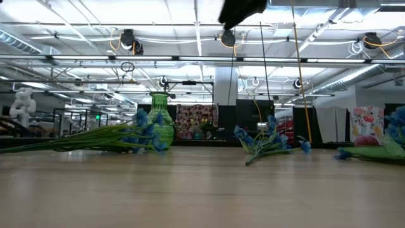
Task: Sort flowers into vase by color
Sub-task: Put the red flower into the yellow vase
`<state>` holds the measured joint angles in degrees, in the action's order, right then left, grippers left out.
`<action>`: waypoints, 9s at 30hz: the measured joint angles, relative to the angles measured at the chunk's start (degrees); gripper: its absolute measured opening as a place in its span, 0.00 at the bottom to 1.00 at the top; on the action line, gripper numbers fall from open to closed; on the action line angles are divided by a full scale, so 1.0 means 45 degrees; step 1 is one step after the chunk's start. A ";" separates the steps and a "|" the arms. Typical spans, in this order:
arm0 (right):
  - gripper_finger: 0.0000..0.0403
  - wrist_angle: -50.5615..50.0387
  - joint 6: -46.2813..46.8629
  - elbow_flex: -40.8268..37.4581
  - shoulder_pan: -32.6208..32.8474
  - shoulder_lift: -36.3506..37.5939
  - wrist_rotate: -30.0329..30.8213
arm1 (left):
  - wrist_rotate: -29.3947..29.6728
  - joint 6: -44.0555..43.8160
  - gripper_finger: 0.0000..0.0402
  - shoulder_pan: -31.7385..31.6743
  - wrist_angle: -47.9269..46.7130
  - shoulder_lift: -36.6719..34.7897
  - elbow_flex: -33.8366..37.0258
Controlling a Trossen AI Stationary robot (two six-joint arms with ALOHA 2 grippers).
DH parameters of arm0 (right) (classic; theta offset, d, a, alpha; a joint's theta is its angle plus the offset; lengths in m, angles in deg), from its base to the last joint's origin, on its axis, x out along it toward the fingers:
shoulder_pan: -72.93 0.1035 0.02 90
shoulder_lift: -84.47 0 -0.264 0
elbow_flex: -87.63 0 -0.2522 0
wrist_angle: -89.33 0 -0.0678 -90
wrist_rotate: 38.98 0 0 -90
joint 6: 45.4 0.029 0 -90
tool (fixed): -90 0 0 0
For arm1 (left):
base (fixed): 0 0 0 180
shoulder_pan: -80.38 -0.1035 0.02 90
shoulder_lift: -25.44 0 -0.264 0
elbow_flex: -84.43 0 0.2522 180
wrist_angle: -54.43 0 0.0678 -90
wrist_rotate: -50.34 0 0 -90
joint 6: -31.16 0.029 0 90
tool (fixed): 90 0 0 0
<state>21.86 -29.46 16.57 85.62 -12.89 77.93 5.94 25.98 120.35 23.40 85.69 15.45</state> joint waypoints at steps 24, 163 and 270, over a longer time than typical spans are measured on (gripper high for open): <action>0.60 -0.2228 0.4965 -0.0860 0.1790 0.0064 0.1674 | -0.1184 0.0265 0.09 -0.1381 0.0382 -0.0194 0.0005; 0.30 -0.3994 2.0465 -0.3963 0.3931 -0.4449 -0.5299 | -0.2088 0.0231 0.10 -0.1210 0.0386 -0.0083 0.0355; 0.00 0.5896 -0.0468 0.6183 0.2818 -0.5071 0.6418 | 0.1219 0.0051 0.10 0.2078 0.2111 -0.1583 0.0097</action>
<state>48.40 -31.56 44.39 98.31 -35.72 106.81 11.42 26.21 129.70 32.90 78.57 15.89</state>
